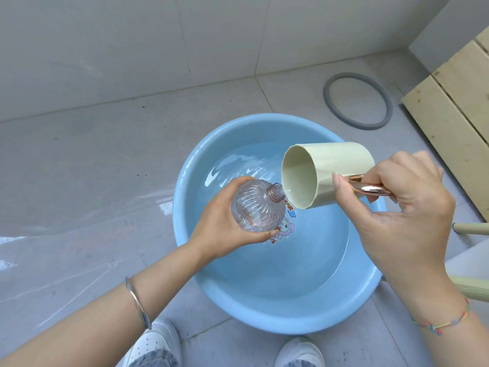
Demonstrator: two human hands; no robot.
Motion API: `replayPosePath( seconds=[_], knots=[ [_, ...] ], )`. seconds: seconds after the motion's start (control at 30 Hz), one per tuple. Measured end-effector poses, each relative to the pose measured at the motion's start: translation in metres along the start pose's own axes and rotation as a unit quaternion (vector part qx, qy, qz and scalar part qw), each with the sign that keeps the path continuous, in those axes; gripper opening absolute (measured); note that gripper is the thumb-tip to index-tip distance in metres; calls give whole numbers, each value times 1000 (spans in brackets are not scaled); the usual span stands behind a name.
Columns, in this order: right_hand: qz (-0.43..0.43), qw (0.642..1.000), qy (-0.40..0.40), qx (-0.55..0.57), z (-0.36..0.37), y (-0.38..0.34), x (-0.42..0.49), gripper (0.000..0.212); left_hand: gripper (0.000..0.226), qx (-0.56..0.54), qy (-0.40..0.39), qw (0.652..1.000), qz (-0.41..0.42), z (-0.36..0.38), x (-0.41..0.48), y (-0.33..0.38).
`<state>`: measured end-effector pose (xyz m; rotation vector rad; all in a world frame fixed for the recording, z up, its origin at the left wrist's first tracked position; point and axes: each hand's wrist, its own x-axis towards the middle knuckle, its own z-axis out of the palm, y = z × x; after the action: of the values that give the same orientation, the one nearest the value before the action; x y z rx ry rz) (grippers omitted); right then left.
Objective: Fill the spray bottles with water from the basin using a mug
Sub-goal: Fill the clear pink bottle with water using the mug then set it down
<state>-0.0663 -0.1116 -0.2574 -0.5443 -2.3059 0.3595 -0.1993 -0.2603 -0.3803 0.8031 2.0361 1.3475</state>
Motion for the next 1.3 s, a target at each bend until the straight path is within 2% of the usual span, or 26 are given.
replayPosePath(
  seconds=[0.77, 1.13, 1.3],
  knots=[
    [-86, 995, 15, -47, -3, -7, 6, 36, 88, 1, 7, 1000, 20, 0, 0, 2],
    [-163, 984, 29, -66, -4, -13, 8, 37, 87, -7, 15, 1000, 26, 0, -1, 2],
    [-157, 986, 31, -54, -3, -12, 7, 37, 84, -30, 19, 999, 25, 1, -3, 5]
  ],
)
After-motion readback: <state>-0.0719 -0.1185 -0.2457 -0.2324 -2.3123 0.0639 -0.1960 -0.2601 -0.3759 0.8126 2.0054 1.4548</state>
